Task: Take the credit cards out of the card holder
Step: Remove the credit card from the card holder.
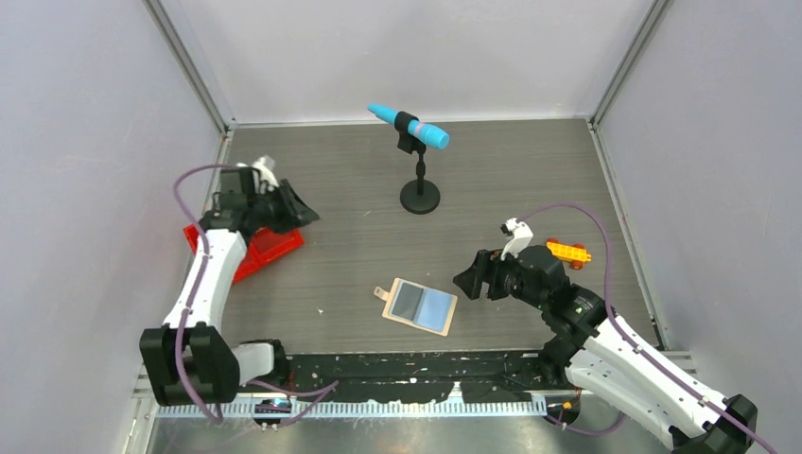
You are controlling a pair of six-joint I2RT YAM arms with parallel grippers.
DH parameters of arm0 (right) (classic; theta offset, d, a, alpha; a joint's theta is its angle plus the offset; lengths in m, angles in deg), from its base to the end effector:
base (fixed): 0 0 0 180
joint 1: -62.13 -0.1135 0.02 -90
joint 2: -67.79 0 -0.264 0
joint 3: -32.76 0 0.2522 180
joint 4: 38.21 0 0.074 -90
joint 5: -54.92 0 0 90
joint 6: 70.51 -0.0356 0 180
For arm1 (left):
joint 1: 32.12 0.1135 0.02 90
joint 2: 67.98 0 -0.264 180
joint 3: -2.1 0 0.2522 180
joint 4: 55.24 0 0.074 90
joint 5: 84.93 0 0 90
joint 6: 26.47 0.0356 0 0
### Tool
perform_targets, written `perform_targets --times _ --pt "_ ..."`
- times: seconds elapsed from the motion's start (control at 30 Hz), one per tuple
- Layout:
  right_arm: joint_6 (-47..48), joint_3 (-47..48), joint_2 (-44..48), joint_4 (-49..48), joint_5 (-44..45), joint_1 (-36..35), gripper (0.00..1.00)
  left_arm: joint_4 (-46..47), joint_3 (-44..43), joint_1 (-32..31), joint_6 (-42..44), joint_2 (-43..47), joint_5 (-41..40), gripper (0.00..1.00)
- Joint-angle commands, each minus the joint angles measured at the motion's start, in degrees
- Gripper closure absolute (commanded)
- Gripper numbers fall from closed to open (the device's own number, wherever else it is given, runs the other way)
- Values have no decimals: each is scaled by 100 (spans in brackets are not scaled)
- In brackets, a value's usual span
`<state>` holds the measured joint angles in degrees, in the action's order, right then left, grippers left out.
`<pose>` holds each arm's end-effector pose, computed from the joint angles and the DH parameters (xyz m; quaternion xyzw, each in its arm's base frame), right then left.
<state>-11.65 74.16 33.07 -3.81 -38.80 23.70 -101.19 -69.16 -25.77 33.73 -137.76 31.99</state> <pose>0.1164 0.0953 0.2423 -0.0711 0.8527 0.3177 0.4086 0.2565 0.0123 0.2937 -0.1926 0.8805 -0.2866 0.3249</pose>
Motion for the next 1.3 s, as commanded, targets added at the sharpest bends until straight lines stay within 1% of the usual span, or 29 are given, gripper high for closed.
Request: perform_targets --times 0.0,0.17,0.27,0.37,0.5,0.7,0.93,1.07,1.27 --pt "-150 -46 104 13 -104 20 23 7 408 -1102 -38 430 -6 66" --pt "-245 -135 97 77 -155 19 26 270 878 -2338 -104 613 -103 65" --pt "-327 -225 96 91 -185 20 28 495 1210 -2961 -196 647 -178 63" --pt "-384 -306 90 160 -194 15 29 1044 1608 -3409 -354 574 -20 62" --pt "-446 -391 122 240 -191 19 30 1557 1968 -3857 -444 292 -137 61" --pt "-485 -401 128 275 -237 12 29 2345 2244 -4171 -556 -303 -116 61" --pt "-587 -405 111 224 -287 12 28 2256 2072 -4241 -270 -762 -486 60" --pt "-596 -423 100 207 -285 16 28 2195 2004 -4247 -128 -828 -663 60" --pt "-595 -419 5 85 -312 12 28 2535 1971 -4249 -185 -1228 -305 60"
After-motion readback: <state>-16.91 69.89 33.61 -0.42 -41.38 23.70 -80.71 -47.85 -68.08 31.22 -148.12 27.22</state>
